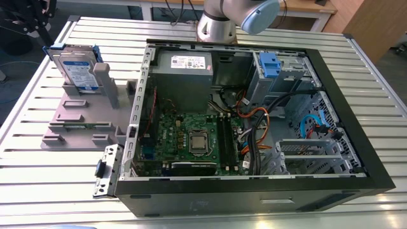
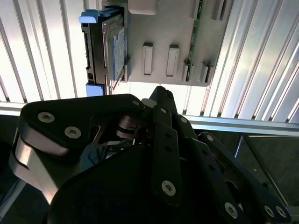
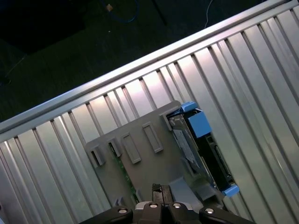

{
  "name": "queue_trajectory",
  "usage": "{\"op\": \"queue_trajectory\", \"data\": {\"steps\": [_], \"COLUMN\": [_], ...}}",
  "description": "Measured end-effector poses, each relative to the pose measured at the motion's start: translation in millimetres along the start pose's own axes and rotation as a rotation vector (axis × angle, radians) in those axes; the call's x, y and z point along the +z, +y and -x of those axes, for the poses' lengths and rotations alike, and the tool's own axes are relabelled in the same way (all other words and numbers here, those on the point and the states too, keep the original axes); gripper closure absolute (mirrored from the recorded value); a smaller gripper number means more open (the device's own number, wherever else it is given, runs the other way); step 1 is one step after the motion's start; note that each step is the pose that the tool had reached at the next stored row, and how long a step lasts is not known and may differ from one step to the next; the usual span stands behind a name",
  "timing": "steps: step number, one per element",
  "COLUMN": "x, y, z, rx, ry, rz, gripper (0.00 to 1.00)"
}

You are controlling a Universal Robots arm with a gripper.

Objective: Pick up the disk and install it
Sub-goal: 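Pick up the disk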

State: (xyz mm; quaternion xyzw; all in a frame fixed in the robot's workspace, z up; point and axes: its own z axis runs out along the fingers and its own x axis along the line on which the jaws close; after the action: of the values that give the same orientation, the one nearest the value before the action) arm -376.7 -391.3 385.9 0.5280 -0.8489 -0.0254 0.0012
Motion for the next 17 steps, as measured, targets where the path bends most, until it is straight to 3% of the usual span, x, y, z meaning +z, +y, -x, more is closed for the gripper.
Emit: {"op": "queue_trajectory", "data": {"steps": [17], "x": [0.0], "y": [0.0], "z": [0.0], "rx": [-0.012], "ry": [0.0005], "rz": [0.0003], "gripper": [0.89]}}
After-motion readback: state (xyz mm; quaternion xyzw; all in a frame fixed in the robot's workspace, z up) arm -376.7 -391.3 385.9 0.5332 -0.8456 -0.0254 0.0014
